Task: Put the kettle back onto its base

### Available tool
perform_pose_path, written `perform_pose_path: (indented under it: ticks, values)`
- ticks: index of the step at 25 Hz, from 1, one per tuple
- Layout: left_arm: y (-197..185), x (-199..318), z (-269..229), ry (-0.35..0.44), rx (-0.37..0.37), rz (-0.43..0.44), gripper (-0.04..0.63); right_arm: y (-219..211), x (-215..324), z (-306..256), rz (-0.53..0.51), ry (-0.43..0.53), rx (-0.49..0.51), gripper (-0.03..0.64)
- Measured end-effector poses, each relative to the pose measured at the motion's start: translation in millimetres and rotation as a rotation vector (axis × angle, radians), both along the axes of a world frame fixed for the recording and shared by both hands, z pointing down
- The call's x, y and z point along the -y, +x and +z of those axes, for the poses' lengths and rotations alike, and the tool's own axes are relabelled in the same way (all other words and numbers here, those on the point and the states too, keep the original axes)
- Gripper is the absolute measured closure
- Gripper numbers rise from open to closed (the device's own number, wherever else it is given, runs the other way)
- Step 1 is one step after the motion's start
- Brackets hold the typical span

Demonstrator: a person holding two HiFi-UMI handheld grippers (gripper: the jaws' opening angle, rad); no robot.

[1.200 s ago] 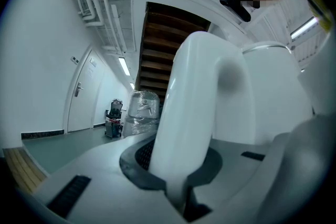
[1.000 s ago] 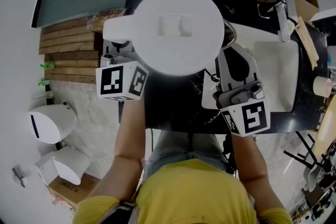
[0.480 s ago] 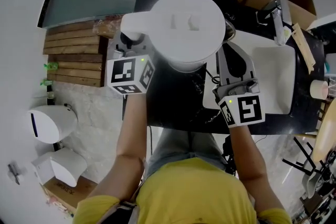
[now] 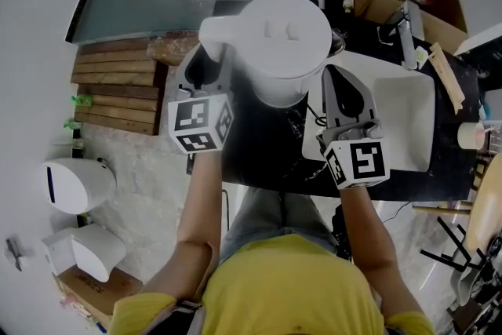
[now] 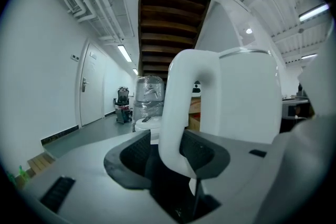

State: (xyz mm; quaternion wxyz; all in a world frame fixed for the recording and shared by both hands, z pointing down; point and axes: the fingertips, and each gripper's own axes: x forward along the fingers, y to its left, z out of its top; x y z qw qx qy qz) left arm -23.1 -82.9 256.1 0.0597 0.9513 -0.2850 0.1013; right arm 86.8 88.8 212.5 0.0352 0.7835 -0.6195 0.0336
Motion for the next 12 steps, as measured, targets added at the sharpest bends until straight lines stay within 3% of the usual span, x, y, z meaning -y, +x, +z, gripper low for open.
perform_pose_path:
  ticks: [6, 12]
  values:
    - [-22, -23, -27, 0.014, -0.021, -0.026, 0.419, -12, -16, -17, -0.008, 0.028, -0.003, 0.607]
    - [-24, -56, -54, -0.018, -0.068, 0.022, 0.441, -27, -32, -33, -0.024, 0.048, -0.008, 0.607]
